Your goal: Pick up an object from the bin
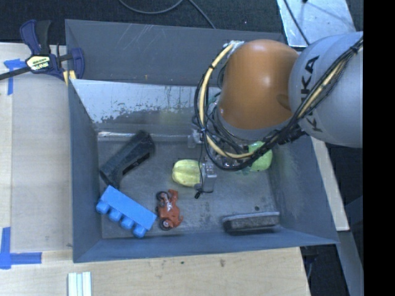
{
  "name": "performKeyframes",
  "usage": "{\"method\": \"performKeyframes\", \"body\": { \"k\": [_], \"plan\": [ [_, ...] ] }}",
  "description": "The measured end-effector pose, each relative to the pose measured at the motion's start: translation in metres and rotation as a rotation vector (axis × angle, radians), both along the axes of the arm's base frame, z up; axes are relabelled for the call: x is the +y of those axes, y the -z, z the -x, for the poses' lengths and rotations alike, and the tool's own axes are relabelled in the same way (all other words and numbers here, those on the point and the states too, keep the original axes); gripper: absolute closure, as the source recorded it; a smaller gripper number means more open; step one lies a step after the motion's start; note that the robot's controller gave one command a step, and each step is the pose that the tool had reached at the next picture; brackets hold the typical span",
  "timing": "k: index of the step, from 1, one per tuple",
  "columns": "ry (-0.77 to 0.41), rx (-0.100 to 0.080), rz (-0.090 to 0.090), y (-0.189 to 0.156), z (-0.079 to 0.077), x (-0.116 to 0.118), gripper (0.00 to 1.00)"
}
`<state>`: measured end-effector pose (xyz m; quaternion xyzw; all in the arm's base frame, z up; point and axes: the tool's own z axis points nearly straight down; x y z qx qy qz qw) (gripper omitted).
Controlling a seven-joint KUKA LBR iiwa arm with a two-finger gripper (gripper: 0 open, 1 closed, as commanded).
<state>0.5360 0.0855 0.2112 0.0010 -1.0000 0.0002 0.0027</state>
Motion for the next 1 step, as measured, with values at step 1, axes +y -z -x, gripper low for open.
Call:
{"method": "performKeyframes", "body": {
  "k": [1],
  "plan": [
    [0.002,-0.009,-0.001,-0.0048,-0.0015,-0.0003,0.00]
  ]
}}
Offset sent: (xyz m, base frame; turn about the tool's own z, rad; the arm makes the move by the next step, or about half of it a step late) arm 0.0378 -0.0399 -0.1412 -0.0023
